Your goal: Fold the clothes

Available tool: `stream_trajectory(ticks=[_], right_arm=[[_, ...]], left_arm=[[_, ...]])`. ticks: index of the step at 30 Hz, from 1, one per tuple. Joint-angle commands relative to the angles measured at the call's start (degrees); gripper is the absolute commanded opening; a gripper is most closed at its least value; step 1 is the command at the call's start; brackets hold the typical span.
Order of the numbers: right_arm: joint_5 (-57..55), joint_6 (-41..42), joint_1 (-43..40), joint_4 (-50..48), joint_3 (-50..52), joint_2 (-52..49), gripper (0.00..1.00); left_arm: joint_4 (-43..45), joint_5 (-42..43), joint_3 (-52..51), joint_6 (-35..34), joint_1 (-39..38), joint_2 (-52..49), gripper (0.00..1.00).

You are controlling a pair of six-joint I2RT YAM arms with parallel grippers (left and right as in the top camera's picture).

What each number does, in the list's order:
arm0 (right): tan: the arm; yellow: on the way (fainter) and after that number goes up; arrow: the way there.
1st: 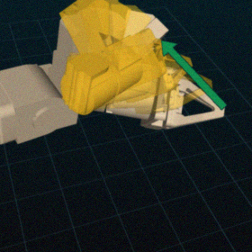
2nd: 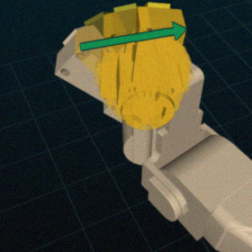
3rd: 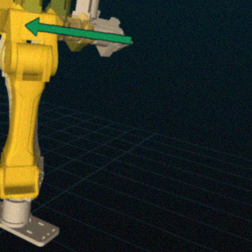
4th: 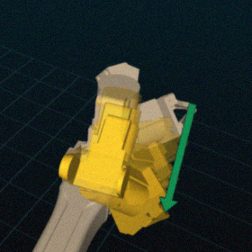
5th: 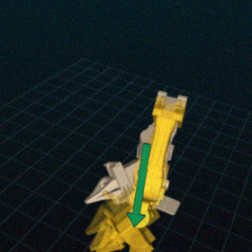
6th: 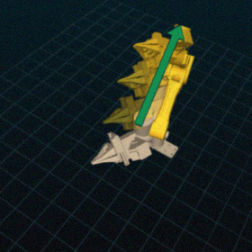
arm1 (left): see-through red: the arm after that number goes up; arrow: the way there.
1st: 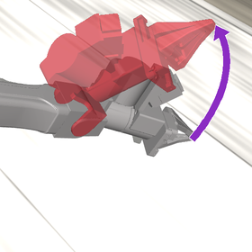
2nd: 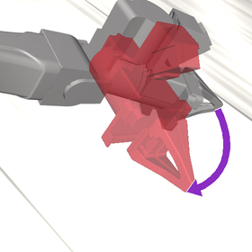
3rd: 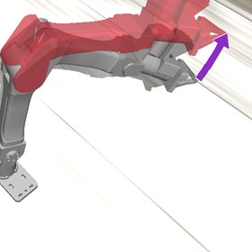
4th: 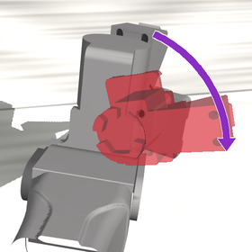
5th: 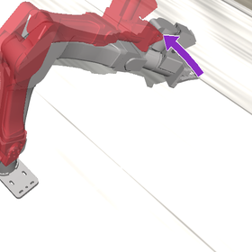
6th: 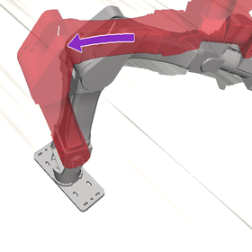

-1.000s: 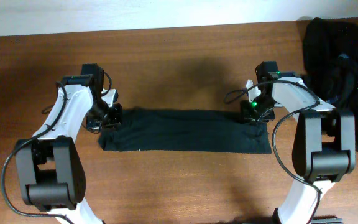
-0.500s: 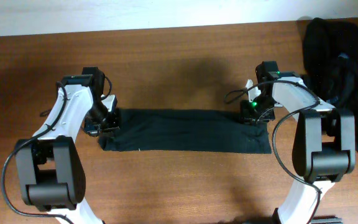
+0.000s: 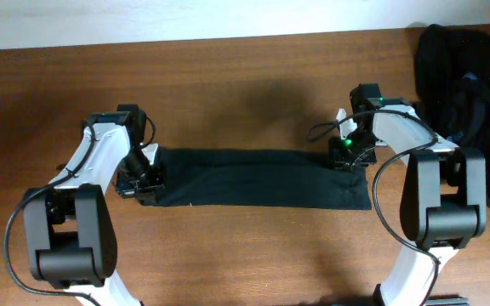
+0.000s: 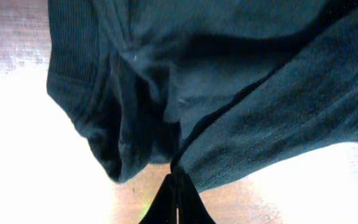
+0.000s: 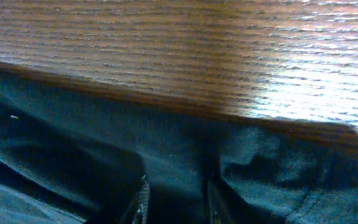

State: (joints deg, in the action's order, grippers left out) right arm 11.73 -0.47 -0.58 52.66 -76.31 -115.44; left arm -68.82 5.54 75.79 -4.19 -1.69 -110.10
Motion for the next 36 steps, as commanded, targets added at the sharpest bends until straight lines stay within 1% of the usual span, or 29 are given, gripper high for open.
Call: stream_trajectory(ticks=[1,3,4,7,8,9,10,13,16,18,23,26,28,30,32,36], right_arm=[[-1.6,-0.3,0.2,0.7,1.3,-0.1,0.36],[-1.6,-0.3,0.2,0.7,1.3,-0.1,0.36],[-1.6,-0.3,0.2,0.7,1.3,-0.1,0.36],[-1.6,-0.4,0.2,0.6,1.3,-0.1,0.36],[-1.6,-0.3,0.2,0.6,1.3,-0.1,0.36],[-1.6,-0.3,0.2,0.6,1.3,-0.1,0.36],[-1.6,-0.3,0.2,0.6,1.3,-0.1,0.36],[-1.6,-0.3,0.2,0.6,1.3,-0.1,0.36],[-1.6,-0.3,0.2,0.6,1.3,-0.1,0.36],[-1.6,-0.3,0.2,0.6,1.3,-0.1,0.36],[-1.6,-0.3,0.2,0.4,1.3,-0.1,0.36],[-1.6,-0.3,0.2,0.3,1.3,-0.1,0.36],[-1.6,-0.3,0.2,0.4,1.3,-0.1,0.35],[-1.6,-0.3,0.2,0.5,1.3,-0.1,0.34],[-1.6,-0.3,0.2,0.5,1.3,-0.1,0.31],[-1.6,-0.3,0.2,0.9,1.3,-0.1,0.30]], left_arm=[[-0.5,-1.5,-0.8,-0.8,0.3,1.0,0.01],[-0.7,-1.5,-1.4,-0.8,0.3,1.0,0.01],[-0.6,-1.6,-1.8,-0.8,0.3,1.0,0.06],[-0.4,-4.1,-1.9,-1.2,0.4,1.0,0.48],[-0.2,-5.1,-1.9,-2.0,0.4,1.0,0.60],[0.3,-5.8,-1.9,-2.3,0.4,1.0,0.65],[0.9,-5.8,-1.8,-2.3,0.4,1.0,0.68],[2.7,-5.3,-0.4,-2.8,0.4,1.0,0.69],[3.2,-1.3,3.5,-2.9,0.2,1.1,0.68],[3.2,1.4,6.2,-2.9,-0.3,1.3,0.66],[4.9,7.6,11.6,-2.9,-3.2,1.4,0.54],[8.7,11.3,11.6,-2.9,-6.0,1.3,0.41],[11.2,11.2,11.4,-2.9,-8.2,1.2,0.35],[13.4,11.2,11.4,-2.9,-10.3,1.2,0.33],[15.3,11.2,11.4,-2.9,-12.3,1.1,0.32],[15.1,10.1,11.2,-2.9,-15.1,1.0,0.32]])
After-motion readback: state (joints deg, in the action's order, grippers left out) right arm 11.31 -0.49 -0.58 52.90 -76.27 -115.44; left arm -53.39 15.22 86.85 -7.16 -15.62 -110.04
